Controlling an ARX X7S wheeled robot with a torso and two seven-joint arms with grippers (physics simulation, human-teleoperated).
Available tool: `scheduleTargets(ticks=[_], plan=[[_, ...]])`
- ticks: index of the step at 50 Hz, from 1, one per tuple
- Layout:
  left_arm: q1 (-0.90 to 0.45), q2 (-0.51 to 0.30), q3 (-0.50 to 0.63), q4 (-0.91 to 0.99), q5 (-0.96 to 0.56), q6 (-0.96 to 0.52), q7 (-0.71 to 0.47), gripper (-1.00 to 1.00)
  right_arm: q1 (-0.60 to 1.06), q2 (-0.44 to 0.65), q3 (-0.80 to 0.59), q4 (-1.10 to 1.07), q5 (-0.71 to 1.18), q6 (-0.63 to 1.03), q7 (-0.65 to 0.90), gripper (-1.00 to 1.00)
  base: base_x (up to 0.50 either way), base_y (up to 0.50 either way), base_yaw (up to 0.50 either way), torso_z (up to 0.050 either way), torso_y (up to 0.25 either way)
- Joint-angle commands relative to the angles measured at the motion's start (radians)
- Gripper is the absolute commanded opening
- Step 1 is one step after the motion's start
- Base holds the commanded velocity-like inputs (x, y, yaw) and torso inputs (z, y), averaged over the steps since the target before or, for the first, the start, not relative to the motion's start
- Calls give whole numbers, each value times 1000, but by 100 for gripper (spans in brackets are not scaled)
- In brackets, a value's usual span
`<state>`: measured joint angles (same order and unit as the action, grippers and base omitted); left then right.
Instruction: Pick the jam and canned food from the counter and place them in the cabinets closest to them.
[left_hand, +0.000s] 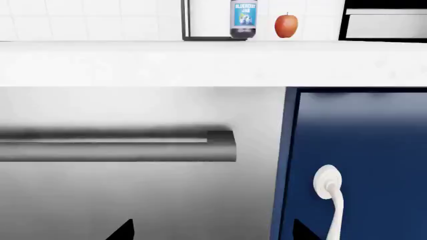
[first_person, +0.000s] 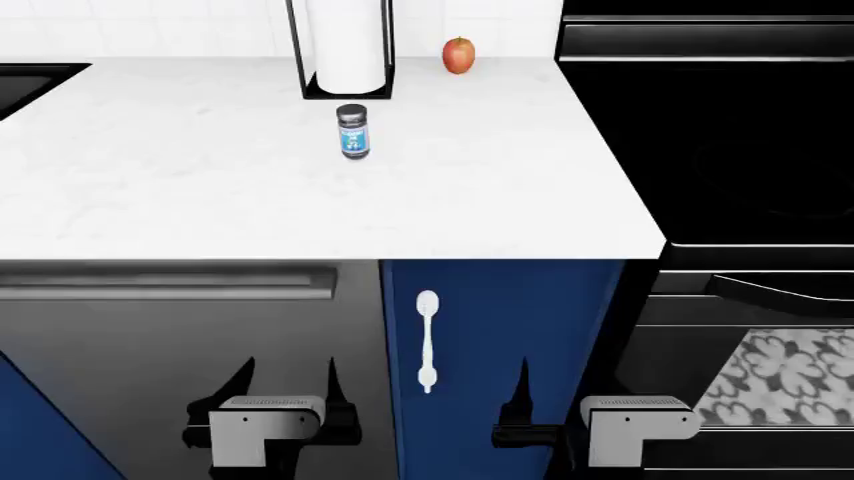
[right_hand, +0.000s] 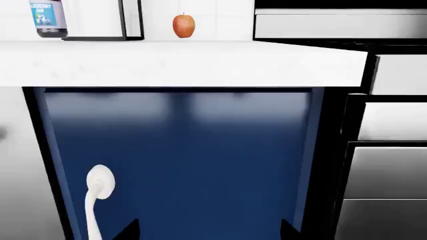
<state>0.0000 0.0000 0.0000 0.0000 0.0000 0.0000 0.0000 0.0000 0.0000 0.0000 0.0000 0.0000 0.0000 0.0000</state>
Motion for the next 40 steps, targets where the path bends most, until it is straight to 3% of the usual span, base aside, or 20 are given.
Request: scheduleTargets(ticks=[1,6,20,27,33,36,40], plan=[[0,-16,21,2,-17,-1,-13,100,1,16,-18,-6,22,6,16,100,0,0,0,0,0],[5,-39,46,15,-30,2,-23,100,45,40,-27,-28,61,62,21,100,0,0,0,0,0],[42,-80,82,76,-59,26,-17,100,27,65,-43,-56,107,44,34,100,0,0,0,50,0],[34,-99,45,306,-140,-113,-34,100,31,85,-33,-167,150,54,35,100,0,0,0,50,0],[-26,-115,22,395,-181,-209,-61,100,-12,101,-35,-294,157,61,50,100,0,0,0,50,0],[-61,-120,22,412,-185,-236,-73,100,44,50,-119,-524,116,307,139,100,0,0,0,50,0],[-103,-123,22,419,-188,-258,-87,100,157,34,-143,-529,125,401,175,100,0,0,0,50,0]])
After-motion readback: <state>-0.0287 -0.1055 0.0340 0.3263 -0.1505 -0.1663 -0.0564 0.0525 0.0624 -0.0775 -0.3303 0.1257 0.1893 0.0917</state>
